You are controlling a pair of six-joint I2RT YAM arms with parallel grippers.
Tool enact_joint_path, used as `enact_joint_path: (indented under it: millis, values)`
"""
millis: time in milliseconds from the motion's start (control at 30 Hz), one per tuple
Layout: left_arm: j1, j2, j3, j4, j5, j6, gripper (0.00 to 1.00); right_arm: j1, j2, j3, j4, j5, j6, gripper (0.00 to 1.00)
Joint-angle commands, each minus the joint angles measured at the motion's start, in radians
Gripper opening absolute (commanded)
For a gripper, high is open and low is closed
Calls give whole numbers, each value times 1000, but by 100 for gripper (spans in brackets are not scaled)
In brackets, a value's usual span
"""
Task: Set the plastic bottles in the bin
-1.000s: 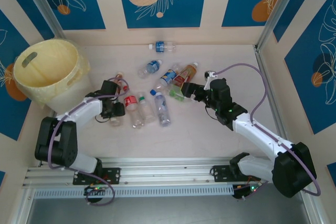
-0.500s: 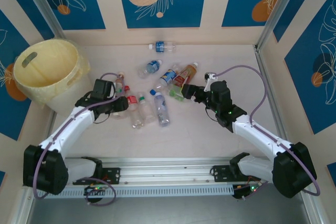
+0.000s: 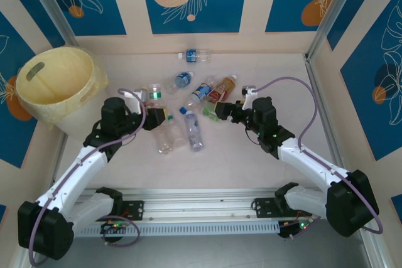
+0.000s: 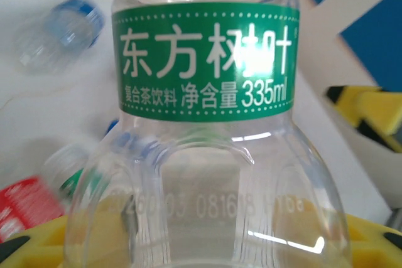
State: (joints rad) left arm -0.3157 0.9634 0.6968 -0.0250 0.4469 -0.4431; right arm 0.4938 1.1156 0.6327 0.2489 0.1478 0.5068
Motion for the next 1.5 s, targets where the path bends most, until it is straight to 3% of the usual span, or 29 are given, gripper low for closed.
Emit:
enact_joint_path:
  millis: [0, 133, 267, 433, 567, 1000, 1200, 1467]
  values:
    - [-19, -43, 2, 204, 111, -20, 0, 15, -11, -8, 65, -34, -52, 100]
    - [-30, -62, 30, 267, 117, -10, 0, 33, -19, -8, 82, -49, -73, 100]
    - [-33, -74, 106, 229, 77, 50, 0, 46, -23, -5, 97, -53, -95, 100]
    - [-33, -108, 226, 153, -58, 169, 0, 52, -21, 5, 94, -46, -106, 100]
    - [-33, -136, 305, 125, -216, 275, 0, 55, -20, 8, 89, -36, -107, 100]
    - [-17, -149, 401, 209, -954, 569, 0, 57, 1, 28, 75, -32, -110, 100]
    - [115, -92, 422, 238, -1126, 656, 0, 60, 8, 35, 72, -55, -114, 100]
    - [305, -28, 524, -71, -1207, 448, 0, 62, -38, 6, 49, -15, -122, 100]
